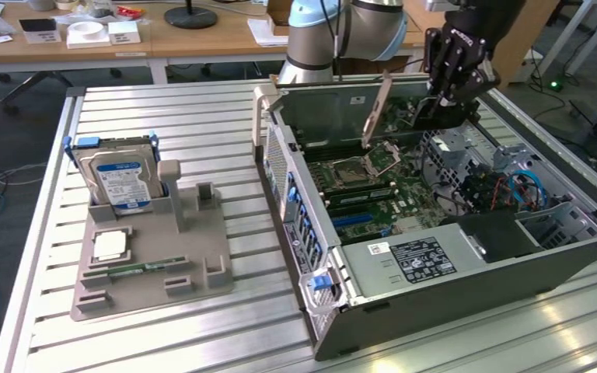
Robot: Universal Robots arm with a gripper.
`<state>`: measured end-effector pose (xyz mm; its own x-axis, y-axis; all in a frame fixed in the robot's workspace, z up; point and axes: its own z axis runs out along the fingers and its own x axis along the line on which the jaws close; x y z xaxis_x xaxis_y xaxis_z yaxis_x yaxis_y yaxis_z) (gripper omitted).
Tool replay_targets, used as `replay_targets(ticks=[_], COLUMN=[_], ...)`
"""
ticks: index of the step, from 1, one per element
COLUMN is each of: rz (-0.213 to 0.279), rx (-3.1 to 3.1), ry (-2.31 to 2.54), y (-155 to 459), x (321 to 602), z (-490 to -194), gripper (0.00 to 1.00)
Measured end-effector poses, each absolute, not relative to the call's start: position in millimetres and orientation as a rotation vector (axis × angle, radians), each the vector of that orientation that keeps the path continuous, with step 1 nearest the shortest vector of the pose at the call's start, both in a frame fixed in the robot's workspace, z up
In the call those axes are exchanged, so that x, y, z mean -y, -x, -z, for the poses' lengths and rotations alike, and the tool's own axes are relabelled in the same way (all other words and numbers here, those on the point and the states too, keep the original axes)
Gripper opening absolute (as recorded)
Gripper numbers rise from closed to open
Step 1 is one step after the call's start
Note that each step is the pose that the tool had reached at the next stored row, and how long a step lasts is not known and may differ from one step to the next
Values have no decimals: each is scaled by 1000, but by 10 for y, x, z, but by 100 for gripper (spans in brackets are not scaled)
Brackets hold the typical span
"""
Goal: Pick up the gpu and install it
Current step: 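Insert the gpu into the slot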
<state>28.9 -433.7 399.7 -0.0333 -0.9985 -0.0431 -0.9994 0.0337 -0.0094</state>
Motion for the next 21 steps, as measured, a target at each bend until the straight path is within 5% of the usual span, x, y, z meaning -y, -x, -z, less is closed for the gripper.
replay_targets(ticks=[21], rz=[-35], rx=[-2231], ry=[2157], y=[-263], x=[4337], z=[-3807], gripper=[26])
